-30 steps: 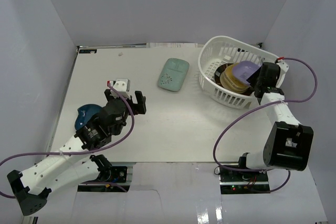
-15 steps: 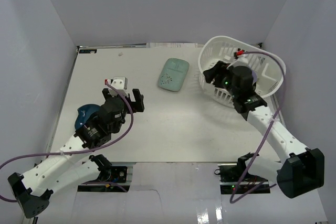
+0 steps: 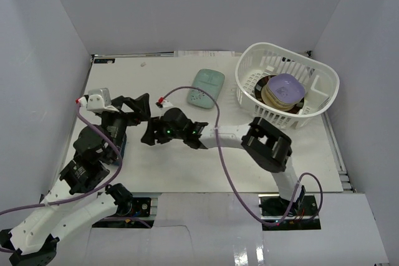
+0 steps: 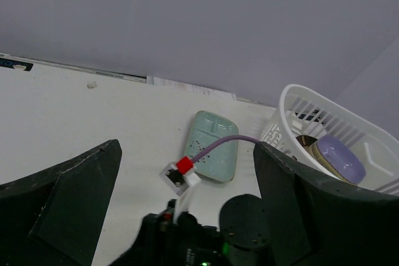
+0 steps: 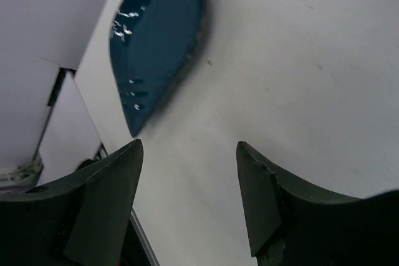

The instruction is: Place the plates into the plastic bin on the countertop

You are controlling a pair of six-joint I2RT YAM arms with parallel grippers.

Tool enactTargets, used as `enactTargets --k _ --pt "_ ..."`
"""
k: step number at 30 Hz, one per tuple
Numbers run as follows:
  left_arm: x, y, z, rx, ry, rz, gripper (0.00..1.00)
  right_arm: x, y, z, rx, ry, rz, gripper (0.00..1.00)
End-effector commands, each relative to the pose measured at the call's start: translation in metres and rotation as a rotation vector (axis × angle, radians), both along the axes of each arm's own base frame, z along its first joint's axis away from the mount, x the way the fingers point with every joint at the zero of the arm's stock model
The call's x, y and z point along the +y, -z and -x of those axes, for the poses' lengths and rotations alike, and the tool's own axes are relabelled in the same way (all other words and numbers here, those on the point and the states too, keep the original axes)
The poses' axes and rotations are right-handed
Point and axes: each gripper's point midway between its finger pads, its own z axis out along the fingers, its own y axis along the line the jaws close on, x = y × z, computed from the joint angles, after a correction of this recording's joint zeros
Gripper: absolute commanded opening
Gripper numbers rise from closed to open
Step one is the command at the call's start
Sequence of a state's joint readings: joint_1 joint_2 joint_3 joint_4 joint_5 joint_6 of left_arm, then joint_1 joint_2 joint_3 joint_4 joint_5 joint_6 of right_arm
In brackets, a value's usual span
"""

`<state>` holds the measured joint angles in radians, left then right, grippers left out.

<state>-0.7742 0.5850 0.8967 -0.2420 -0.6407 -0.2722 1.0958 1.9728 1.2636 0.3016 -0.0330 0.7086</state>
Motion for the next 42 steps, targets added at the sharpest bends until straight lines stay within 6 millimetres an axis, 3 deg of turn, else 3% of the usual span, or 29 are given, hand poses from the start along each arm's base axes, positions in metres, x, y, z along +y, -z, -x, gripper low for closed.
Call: enactTargets --k 1,3,4,5,6,7,8,9,10,12,17,21,23,25,26,27,28,29,30,31,32,33,34,35,36,38,39,41,42 --pt "0.016 0.007 -0.001 -0.026 -0.073 -0.027 0.98 0.067 -0.042 0.006 0.04 -0.086 -0.219 0.67" --pt "0.02 0.016 -0.001 -0.041 -0.084 -0.012 0.98 0.093 -0.018 0.008 0.116 -0.098 -0.227 0.66" --pt "0.023 0.023 0.0 -0.041 -0.084 -0.014 0.98 0.099 0.012 0.008 0.155 -0.1 -0.194 0.65" --pt "0.021 0.025 0.0 -0.038 -0.073 -0.013 0.98 0.111 0.004 0.004 0.157 -0.098 -0.22 0.65" --pt "0.019 0.026 -0.001 -0.034 -0.058 -0.011 0.98 0.117 0.011 0.004 0.177 -0.093 -0.216 0.65" --pt "0.018 0.027 -0.003 -0.026 -0.061 -0.019 0.98 0.12 0.04 0.008 0.208 -0.093 -0.167 0.65" --pt "0.017 0.026 -0.005 -0.025 -0.056 -0.021 0.98 0.125 0.046 0.01 0.215 -0.097 -0.154 0.64" --pt "0.016 0.028 -0.006 -0.014 -0.05 -0.029 0.98 0.137 0.036 0.008 0.201 -0.105 -0.172 0.64" --pt "0.014 0.029 -0.008 -0.01 -0.038 -0.027 0.98 0.139 0.059 0.013 0.22 -0.099 -0.117 0.64" --pt "0.012 0.029 -0.009 -0.005 -0.02 -0.022 0.98 0.149 0.055 0.013 0.205 -0.094 -0.123 0.63" --pt "0.014 0.028 -0.009 -0.014 -0.015 -0.01 0.98 0.155 0.079 0.006 0.322 -0.02 -0.101 0.56" --pt "0.014 0.028 -0.009 -0.015 -0.013 -0.009 0.98 0.139 0.089 -0.003 0.372 0.047 -0.089 0.34" --pt "0.013 0.028 -0.009 -0.017 -0.006 -0.009 0.98 0.118 0.095 -0.006 0.379 0.089 -0.065 0.2" --pt "0.012 0.03 -0.01 -0.013 -0.001 -0.016 0.98 0.108 0.067 -0.016 0.335 0.112 -0.123 0.1" --pt "0.011 0.03 -0.01 -0.012 -0.001 -0.017 0.98 0.091 0.082 -0.012 0.34 0.123 -0.085 0.08" --pt "0.011 0.03 -0.01 -0.013 0.002 -0.016 0.98 0.087 0.069 -0.015 0.298 0.113 -0.12 0.08" --pt "0.01 0.031 -0.011 -0.008 0.005 -0.019 0.98 0.082 0.035 -0.02 0.26 0.106 -0.177 0.08" --pt "0.01 0.032 -0.011 -0.006 0.005 -0.022 0.98 0.064 0.048 -0.014 0.258 0.107 -0.152 0.08" --pt "0.009 0.032 -0.011 -0.007 0.005 -0.021 0.98 0.057 0.035 -0.015 0.213 0.095 -0.168 0.08" --pt "0.009 0.032 -0.011 -0.006 0.005 -0.022 0.98 0.049 -0.007 -0.02 0.152 0.096 -0.233 0.08" --pt "0.01 0.033 -0.012 -0.003 0.002 -0.025 0.98 0.033 0.0 -0.016 0.135 0.104 -0.203 0.08" --pt "0.011 0.032 -0.012 -0.004 -0.007 -0.023 0.98 0.021 -0.041 -0.021 0.053 0.108 -0.246 0.08" --pt "0.013 0.031 -0.011 -0.006 -0.014 -0.023 0.98 0.009 -0.054 -0.027 0.006 0.139 -0.248 0.08" --pt "0.014 0.032 -0.012 -0.006 -0.02 -0.024 0.98 -0.009 -0.048 -0.026 -0.016 0.15 -0.214 0.08" --pt "0.015 0.032 -0.012 -0.006 -0.024 -0.022 0.98 -0.03 -0.087 -0.038 -0.096 0.187 -0.252 0.08" --pt "0.013 0.033 -0.013 -0.002 -0.021 -0.022 0.98 -0.064 -0.102 -0.049 -0.132 0.24 -0.237 0.08" --pt "0.012 0.035 -0.015 0.006 -0.019 -0.026 0.98 -0.102 -0.122 -0.065 -0.167 0.305 -0.256 0.08" --pt "0.002 0.043 -0.021 0.046 0.012 -0.042 0.98 -0.148 -0.13 -0.082 -0.201 0.383 -0.217 0.08" --pt "-0.003 0.047 -0.024 0.065 0.027 -0.051 0.98 -0.191 -0.152 -0.102 -0.244 0.468 -0.237 0.08"
